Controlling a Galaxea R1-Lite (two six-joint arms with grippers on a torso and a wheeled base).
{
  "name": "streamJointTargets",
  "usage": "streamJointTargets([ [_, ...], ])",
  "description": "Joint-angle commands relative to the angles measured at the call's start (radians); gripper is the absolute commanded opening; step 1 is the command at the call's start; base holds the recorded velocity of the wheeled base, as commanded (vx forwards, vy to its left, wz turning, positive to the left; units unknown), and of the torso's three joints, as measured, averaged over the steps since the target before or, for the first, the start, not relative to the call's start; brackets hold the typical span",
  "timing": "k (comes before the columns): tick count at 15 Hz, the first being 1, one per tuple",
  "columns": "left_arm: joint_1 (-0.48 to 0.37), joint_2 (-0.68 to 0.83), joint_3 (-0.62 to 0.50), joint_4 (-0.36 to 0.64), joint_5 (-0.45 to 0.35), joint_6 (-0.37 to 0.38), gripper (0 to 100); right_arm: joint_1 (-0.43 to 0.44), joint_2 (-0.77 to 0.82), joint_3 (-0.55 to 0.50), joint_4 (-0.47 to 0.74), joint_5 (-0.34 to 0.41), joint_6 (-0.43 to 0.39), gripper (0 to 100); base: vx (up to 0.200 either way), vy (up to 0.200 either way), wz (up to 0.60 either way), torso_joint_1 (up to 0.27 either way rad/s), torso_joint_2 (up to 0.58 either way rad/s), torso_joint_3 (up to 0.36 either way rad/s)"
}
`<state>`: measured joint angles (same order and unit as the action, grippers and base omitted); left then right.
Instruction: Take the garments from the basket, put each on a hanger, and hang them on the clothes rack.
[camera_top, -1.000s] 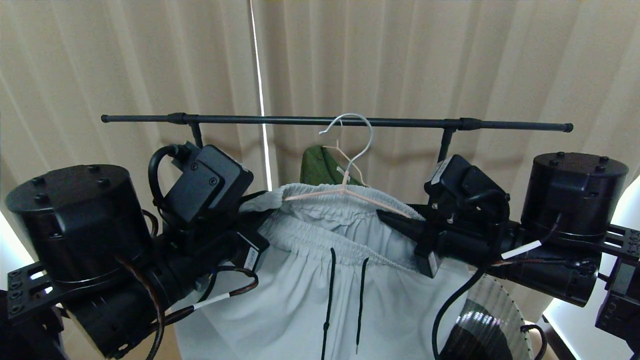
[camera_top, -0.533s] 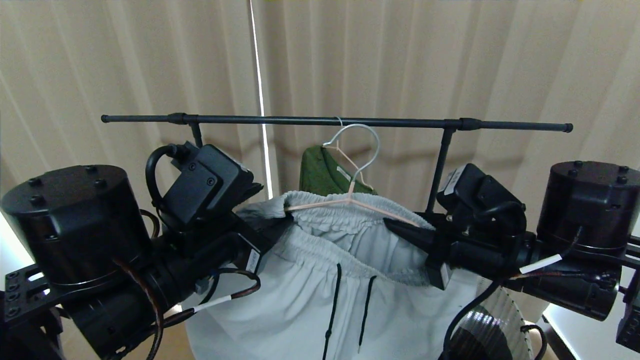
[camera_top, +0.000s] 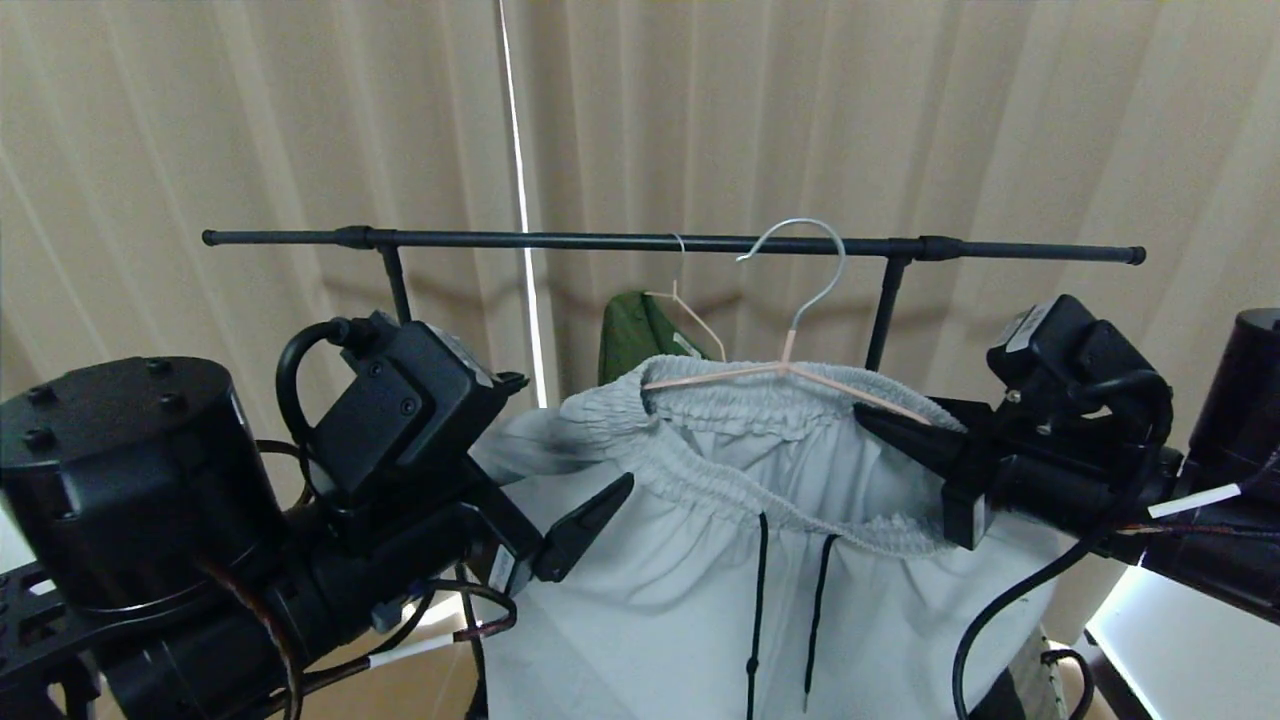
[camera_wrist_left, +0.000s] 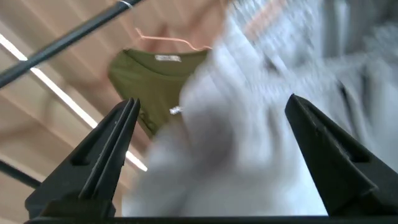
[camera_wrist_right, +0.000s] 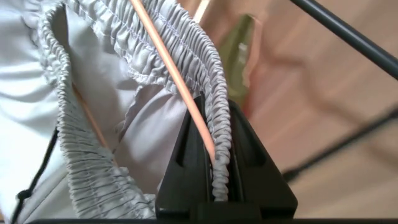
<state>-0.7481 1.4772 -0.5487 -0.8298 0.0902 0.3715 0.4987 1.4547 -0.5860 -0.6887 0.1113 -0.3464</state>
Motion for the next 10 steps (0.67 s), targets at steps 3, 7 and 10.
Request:
streamJointTargets([
  [3, 0.015, -0.061, 0.081, 0.001, 0.005, -0.005, 100, -0.042, -0.066, 0.017, 0.0, 0.002, 0.001, 0, 0.0, 0.0, 0.0, 0.0, 0.0, 0.0],
  [7, 0.148, -0.066, 0.22, 0.001, 0.003, -0.017, 100, -0.074, -0.123, 0.021, 0.005, 0.01, 0.006, 0, 0.0, 0.0, 0.0, 0.0, 0.0, 0.0],
  [10, 0.181, -0.063, 0.316, -0.019, -0.017, -0.039, 100, -0.074, -0.165, 0.043, 0.009, 0.013, 0.021, 0, 0.0, 0.0, 0.0, 0.0, 0.0, 0.0],
])
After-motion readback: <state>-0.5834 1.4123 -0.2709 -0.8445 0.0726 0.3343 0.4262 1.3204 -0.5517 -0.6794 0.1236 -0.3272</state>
